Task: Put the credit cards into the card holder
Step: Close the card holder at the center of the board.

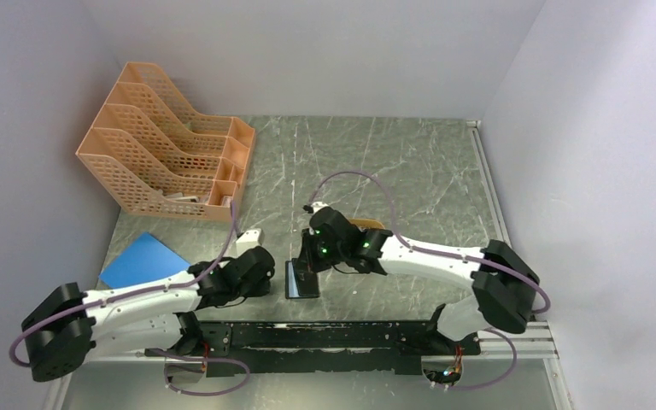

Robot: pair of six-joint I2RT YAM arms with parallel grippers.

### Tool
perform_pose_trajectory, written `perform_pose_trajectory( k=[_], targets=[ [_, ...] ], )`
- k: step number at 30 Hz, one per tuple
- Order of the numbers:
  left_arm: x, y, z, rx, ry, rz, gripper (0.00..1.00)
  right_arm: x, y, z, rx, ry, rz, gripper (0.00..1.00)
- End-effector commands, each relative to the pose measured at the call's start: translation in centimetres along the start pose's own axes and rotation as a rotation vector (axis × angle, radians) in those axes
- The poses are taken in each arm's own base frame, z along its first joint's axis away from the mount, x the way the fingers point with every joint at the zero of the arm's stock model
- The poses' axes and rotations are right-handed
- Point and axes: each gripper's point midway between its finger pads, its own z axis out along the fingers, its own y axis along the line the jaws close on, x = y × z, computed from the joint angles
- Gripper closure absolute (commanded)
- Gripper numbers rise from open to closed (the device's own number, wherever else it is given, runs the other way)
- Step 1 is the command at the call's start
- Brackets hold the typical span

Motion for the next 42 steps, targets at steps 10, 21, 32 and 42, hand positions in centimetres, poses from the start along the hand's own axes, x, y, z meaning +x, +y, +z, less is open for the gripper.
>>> perform_pose_trajectory(
  k=[10,21,32,42],
  targets=[
    [-3.1,0.1,-3.7,0.042,-0.115,-0.066,0.79,0.2,2.8,6.2,-0.065,0.048,0.06,1.0],
    [-4.1,0.4,-4.7,0.036,-0.149,-0.075,0.78,-2.0,4.4,2.6,-0.02,0.025,0.015,0.31],
    [-6.0,-2.6,-5.3,0.197,-0.239,-0.044,0.63,1.7,-3.6,-2.6,0.196,-0.021,-0.007,0.4],
    [-3.3,-5.3,-2.4,0.239,-0.08,-0.01,0.56,3.2,-5.5,-0.2,0.15,-0.055,0.172,0.34]
  ],
)
